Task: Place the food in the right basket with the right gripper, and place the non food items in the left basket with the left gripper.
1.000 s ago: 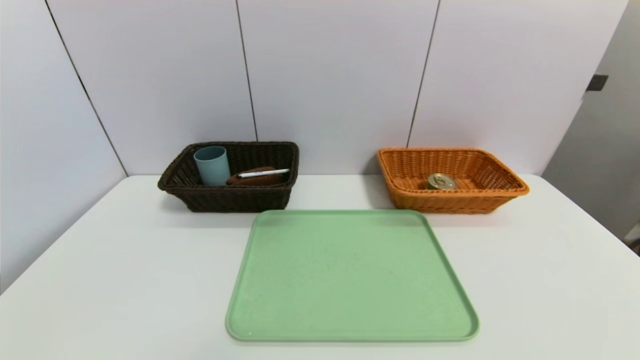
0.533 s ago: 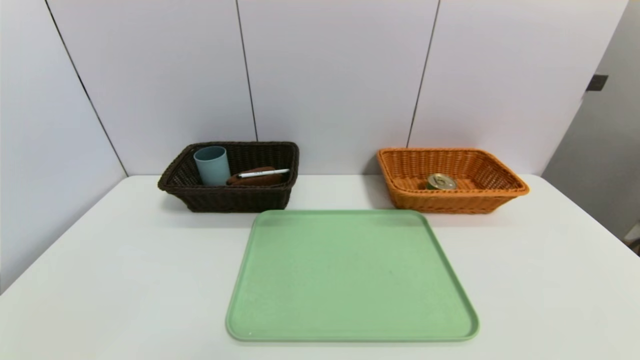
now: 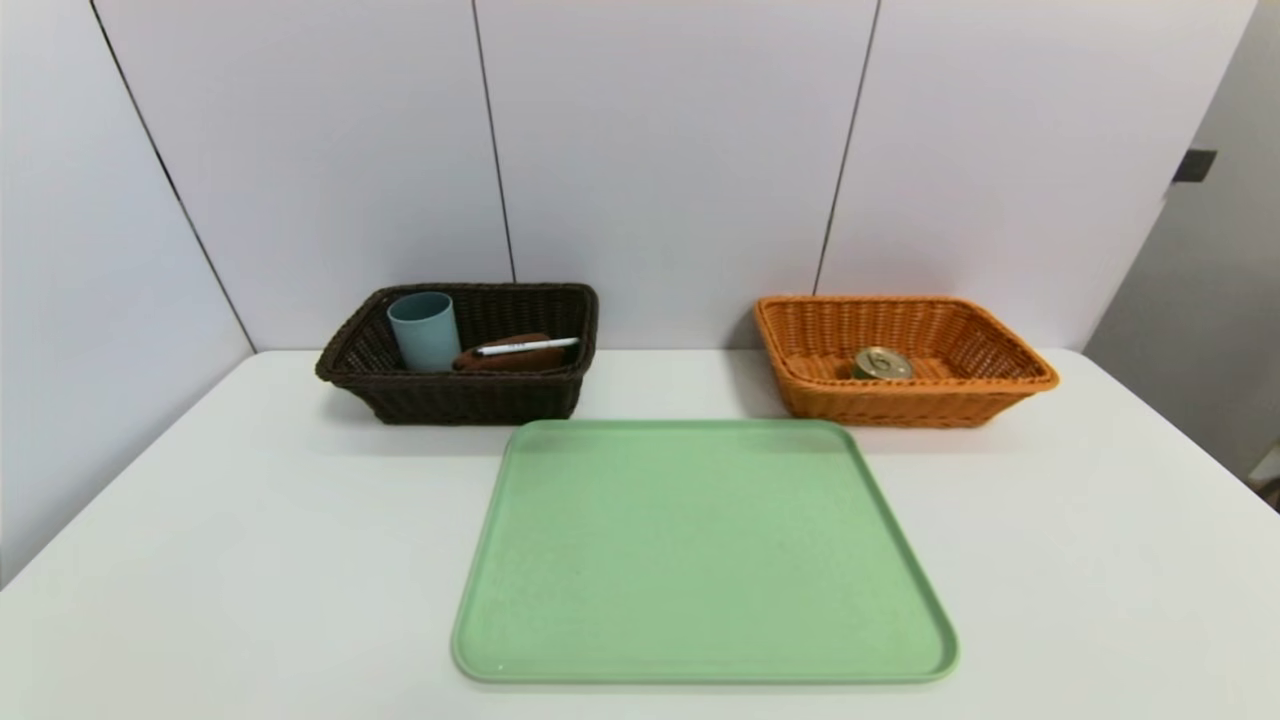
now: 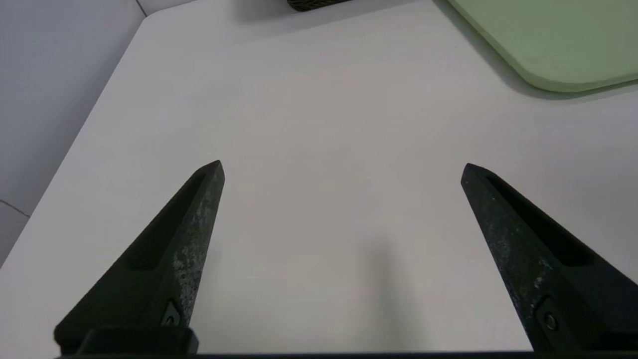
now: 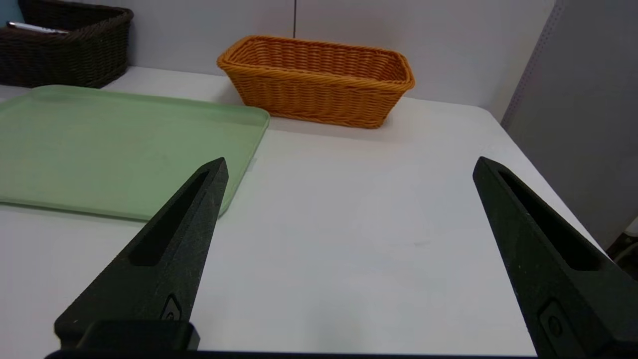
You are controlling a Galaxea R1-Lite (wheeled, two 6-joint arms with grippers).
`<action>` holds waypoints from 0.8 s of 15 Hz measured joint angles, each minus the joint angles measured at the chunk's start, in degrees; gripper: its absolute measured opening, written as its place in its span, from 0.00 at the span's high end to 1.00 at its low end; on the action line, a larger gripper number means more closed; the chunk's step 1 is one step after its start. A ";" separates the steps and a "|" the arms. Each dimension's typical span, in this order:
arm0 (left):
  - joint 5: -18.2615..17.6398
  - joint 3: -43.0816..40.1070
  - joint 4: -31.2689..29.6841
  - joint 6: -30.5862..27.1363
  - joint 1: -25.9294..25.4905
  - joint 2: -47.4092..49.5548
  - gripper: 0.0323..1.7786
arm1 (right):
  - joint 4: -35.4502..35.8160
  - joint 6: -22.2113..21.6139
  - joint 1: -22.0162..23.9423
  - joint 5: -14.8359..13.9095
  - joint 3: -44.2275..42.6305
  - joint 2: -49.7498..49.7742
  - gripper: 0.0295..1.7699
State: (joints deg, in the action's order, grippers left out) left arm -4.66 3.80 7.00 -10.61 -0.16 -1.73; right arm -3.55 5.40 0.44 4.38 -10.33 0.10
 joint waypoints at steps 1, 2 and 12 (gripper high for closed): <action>0.17 -0.48 -0.02 0.24 0.00 0.57 0.05 | 3.39 0.22 0.00 -0.02 2.95 0.00 0.04; 0.17 -0.76 -0.17 0.48 0.00 1.00 0.05 | 5.28 0.29 0.00 -0.05 5.23 0.00 0.04; 0.65 -1.17 -0.13 3.54 0.09 1.66 0.05 | 2.91 -1.72 -0.02 -2.54 10.14 -0.02 0.04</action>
State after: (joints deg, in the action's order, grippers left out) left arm -4.01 2.63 6.86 -7.07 -0.07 -0.07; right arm -0.63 3.68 0.41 1.84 -0.18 0.07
